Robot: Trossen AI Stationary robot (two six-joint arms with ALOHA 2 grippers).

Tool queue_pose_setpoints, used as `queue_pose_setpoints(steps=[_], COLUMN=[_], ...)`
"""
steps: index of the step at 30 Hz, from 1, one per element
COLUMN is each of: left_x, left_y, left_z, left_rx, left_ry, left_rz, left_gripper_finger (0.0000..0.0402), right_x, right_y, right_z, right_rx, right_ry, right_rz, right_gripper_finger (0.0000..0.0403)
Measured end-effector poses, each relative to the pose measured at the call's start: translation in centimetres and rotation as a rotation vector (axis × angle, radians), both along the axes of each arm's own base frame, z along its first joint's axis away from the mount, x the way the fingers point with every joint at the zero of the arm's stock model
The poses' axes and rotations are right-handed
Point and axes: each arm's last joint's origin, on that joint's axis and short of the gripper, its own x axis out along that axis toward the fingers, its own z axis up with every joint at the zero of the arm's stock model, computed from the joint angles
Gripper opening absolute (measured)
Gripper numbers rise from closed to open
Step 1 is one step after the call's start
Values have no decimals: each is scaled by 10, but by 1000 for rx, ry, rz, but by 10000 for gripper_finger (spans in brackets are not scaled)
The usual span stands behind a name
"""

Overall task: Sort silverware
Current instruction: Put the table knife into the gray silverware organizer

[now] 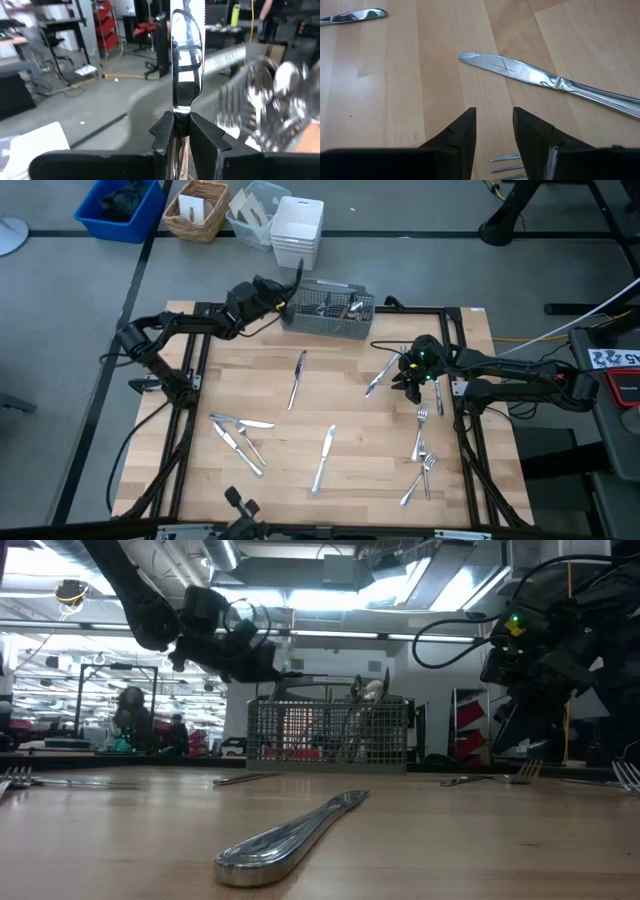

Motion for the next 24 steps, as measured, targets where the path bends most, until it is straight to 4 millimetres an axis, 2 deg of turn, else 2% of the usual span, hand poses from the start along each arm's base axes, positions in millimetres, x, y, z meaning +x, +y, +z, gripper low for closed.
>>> queue_pose_setpoints(steps=[7, 12, 18, 21, 24], left_x=[11, 13, 12, 12, 11], left_y=[-5, -9, -9, -10, -11], left_z=[-19, -27, -30, -29, -26], left_rx=[-44, -70, -130, -154, -177], left_ry=[52, 130, 140, 117, 98], left_rz=[-33, -50, -36, -30, -29], left_gripper_finger=[43, 43, 44, 63, 98], right_x=[0, 0, 0, 0, 0], right_y=[0, 0, 0, 0, 0], right_z=[0, 0, 0, 0, 0], right_rx=[0, 0, 0, 0, 0], right_ry=[0, 0, 0, 0, 0], right_rz=[0, 0, 0, 0, 0], right_gripper_finger=[131, 131, 131, 131, 131])
